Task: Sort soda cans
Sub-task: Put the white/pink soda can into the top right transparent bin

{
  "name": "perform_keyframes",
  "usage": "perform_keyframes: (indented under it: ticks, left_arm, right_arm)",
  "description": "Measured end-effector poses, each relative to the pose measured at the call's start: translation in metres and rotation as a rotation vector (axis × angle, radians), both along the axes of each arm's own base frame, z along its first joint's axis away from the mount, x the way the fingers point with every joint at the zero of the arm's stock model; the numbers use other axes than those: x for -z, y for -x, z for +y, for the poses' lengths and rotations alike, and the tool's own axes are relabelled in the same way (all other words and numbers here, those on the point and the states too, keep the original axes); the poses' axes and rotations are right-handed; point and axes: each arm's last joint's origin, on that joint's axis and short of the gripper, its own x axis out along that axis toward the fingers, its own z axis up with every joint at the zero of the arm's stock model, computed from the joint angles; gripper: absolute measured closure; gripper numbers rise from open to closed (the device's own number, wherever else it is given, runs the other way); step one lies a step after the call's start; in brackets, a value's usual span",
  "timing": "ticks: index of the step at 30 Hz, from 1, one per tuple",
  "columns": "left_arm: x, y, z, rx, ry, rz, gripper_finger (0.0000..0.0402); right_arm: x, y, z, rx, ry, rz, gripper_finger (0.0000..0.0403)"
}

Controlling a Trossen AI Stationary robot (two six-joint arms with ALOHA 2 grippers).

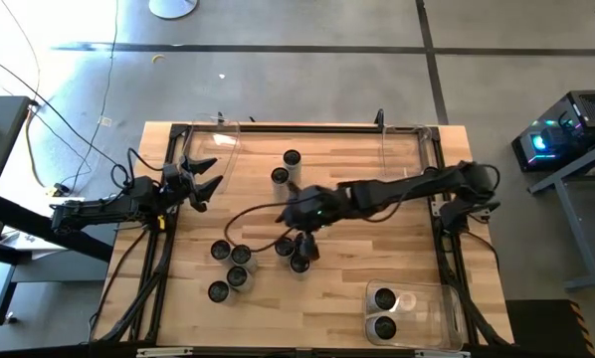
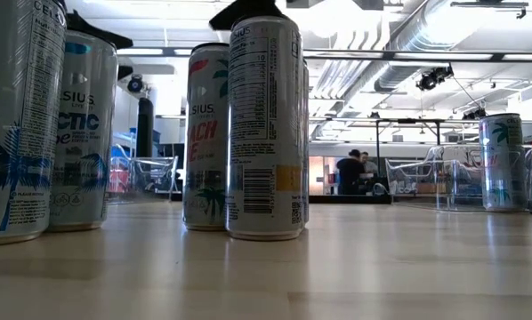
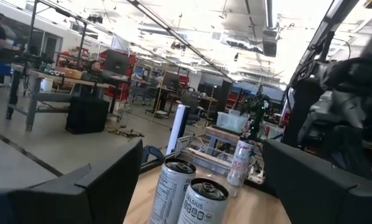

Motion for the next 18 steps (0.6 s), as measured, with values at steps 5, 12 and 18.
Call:
perform_keyframes:
  ticks: [5, 12, 18]
  left_arm:
    - [0.003, -0.001, 0.000, 0.007, 0.030, 0.017, 0.0078]
    - [0.004, -0.001, 0.000, 0.008, 0.041, 0.024, 0.0078]
    - [0.003, 0.000, 0.001, -0.030, 0.050, 0.015, 0.0078]
  right_arm:
    - [0.008, -0.017, 0.013, 0.038, 0.021, 0.137, 0.0079]
    - [0.008, -0.024, 0.016, 0.035, -0.025, 0.233, 0.0079]
    - [0.011, -0.024, 0.016, -0.005, -0.048, 0.248, 0.0080]
